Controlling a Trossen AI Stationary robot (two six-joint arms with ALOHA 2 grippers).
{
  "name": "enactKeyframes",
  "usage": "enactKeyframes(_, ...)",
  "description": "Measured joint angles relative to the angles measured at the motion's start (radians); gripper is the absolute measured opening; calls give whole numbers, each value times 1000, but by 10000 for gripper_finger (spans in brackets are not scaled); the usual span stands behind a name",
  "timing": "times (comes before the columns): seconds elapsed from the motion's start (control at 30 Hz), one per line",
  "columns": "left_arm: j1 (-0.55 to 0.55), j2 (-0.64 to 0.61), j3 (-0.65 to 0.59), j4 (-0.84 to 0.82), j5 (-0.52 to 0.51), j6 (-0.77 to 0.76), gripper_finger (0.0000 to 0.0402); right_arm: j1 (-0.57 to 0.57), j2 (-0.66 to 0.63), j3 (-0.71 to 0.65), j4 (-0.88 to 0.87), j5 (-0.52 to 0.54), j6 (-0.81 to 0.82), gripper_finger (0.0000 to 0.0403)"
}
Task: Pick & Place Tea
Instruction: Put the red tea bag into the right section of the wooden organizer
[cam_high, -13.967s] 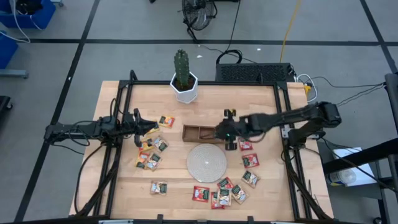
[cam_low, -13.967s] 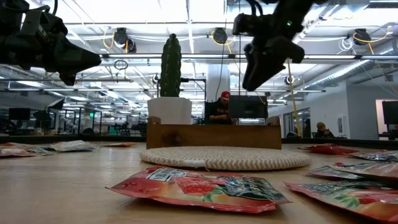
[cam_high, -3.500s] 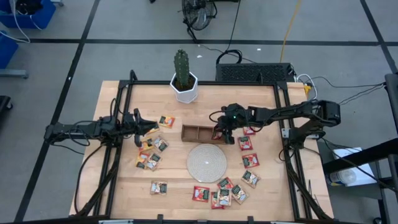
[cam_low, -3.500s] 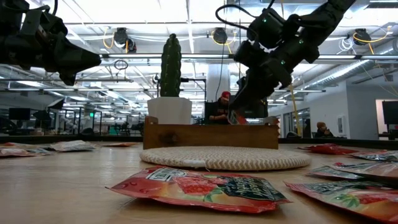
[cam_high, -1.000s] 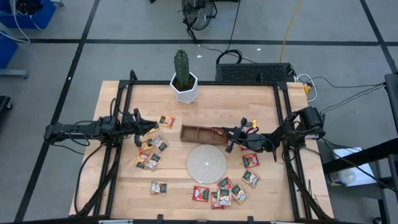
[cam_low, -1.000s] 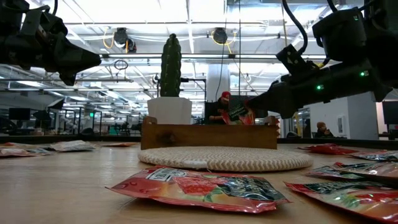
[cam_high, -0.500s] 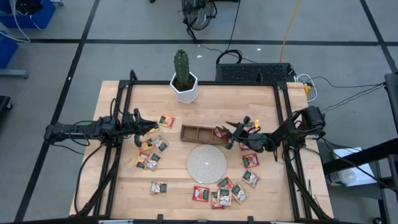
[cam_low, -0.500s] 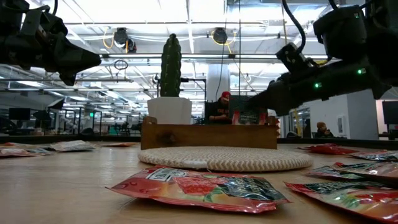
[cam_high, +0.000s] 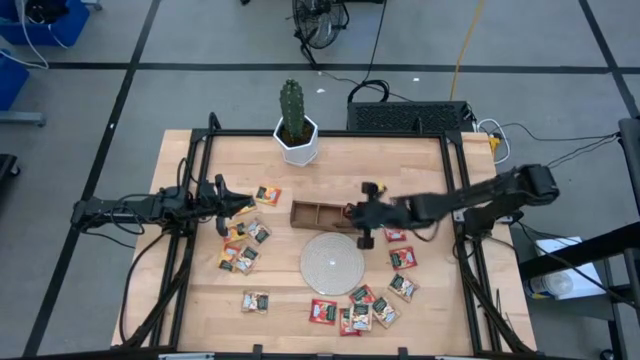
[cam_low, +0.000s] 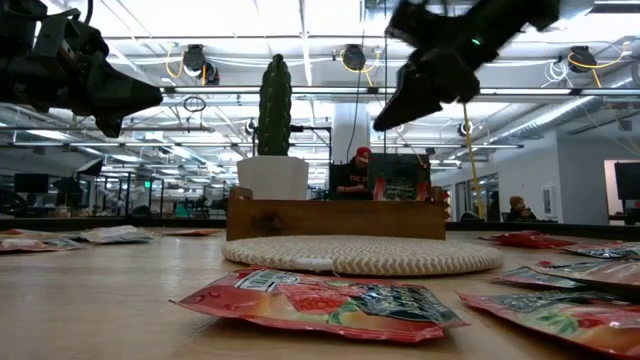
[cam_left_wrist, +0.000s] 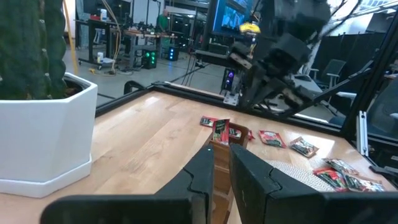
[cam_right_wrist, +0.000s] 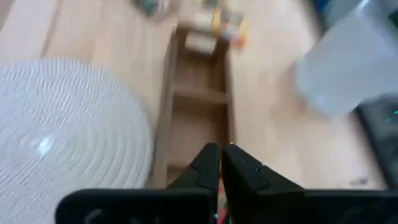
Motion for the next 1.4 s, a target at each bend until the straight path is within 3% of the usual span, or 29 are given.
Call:
enactKeyframes(0.17, 0, 0, 0, 0, 0, 0, 51, -77, 106, 134, -239, -121, 53, 0)
enactKeyframes(0.47, 0, 0, 0, 0, 0, 0, 51, -105, 268, 135, -236, -170, 35, 0)
enactKeyframes(0.8, 0, 0, 0, 0, 0, 0, 51, -106, 335, 135, -267, -246, 32, 0)
enactKeyframes(1.2, 0, 0, 0, 0, 0, 0, 51, -88, 344, 135, -300, 13, 24, 0)
enactKeyframes(1.4, 0, 0, 0, 0, 0, 0, 51, -70, 344, 135, -293, 94, 15, 0)
